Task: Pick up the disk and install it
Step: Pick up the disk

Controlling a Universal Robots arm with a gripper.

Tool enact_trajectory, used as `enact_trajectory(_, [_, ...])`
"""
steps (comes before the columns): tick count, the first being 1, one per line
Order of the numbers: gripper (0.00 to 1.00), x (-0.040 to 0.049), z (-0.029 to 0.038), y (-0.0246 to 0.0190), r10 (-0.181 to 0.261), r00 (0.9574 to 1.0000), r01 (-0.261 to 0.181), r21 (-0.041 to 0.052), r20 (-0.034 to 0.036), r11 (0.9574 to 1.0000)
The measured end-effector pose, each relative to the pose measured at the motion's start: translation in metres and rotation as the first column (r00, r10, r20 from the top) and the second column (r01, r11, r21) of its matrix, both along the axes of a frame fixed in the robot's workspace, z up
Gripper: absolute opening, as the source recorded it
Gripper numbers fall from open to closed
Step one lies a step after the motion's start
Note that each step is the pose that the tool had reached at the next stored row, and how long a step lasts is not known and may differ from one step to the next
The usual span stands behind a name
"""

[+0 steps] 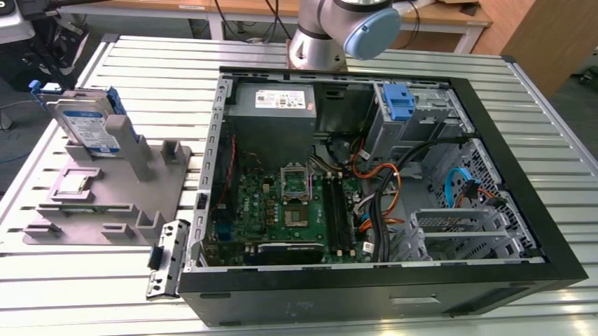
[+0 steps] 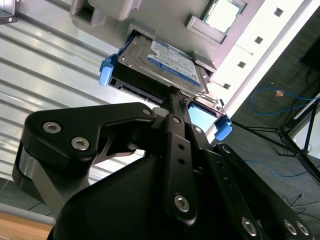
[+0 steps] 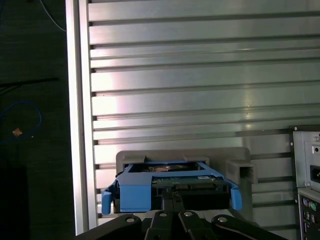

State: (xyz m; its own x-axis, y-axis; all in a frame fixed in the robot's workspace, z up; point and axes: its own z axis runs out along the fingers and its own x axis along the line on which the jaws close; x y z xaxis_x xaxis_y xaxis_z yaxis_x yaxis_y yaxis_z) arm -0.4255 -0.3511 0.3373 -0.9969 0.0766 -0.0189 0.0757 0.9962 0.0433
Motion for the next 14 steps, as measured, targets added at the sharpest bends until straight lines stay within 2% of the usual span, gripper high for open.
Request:
enact_trajectory(6, [0.11,0.0001,0.0071,0.0,0.001,1.0,-0.001,0.0001,0.0002,1.0])
enact_trajectory(14, [0.11,0.0001,0.0073,0.0001,0.007,1.0,-0.007,0.0001,0.0002,1.0])
